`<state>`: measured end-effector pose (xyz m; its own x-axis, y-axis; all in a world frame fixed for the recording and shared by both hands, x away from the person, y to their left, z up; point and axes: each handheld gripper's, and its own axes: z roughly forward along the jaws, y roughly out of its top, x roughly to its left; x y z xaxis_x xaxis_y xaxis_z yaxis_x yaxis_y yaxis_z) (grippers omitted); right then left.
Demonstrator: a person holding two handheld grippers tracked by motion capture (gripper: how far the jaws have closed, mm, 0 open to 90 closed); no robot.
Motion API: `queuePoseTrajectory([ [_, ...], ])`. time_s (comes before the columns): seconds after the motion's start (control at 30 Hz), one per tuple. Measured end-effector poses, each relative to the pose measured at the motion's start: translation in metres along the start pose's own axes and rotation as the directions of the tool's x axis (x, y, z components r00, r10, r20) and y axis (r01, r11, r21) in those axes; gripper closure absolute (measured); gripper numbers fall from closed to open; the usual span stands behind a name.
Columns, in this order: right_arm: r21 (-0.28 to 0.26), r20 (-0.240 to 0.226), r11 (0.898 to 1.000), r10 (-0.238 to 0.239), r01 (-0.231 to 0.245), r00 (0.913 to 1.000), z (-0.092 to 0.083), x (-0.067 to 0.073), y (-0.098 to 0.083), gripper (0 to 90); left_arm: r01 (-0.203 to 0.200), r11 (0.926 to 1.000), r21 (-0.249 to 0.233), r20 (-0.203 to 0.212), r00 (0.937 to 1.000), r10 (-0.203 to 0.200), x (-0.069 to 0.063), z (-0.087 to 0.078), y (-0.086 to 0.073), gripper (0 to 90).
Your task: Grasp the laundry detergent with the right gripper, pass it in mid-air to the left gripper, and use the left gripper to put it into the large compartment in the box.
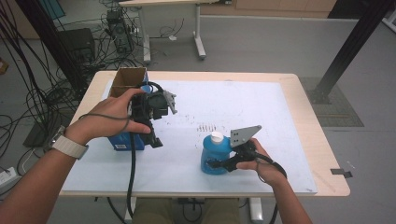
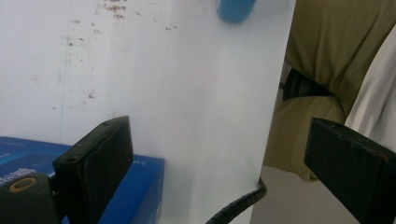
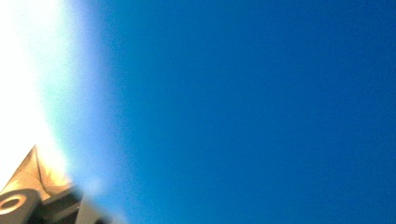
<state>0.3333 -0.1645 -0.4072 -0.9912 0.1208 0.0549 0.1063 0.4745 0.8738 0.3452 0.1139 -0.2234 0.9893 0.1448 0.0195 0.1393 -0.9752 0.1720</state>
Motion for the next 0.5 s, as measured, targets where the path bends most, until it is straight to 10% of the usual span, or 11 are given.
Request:
queuePoseTrajectory([
  [0.5,0.006,0.009,1.0,-0.004,0.004,1.0,0.0,0.0012,0.0015,43.6,0.002,1.0,-0.008,-0.008,1.0,-0.002,-0.0007,0.0005,0.001,8.1],
])
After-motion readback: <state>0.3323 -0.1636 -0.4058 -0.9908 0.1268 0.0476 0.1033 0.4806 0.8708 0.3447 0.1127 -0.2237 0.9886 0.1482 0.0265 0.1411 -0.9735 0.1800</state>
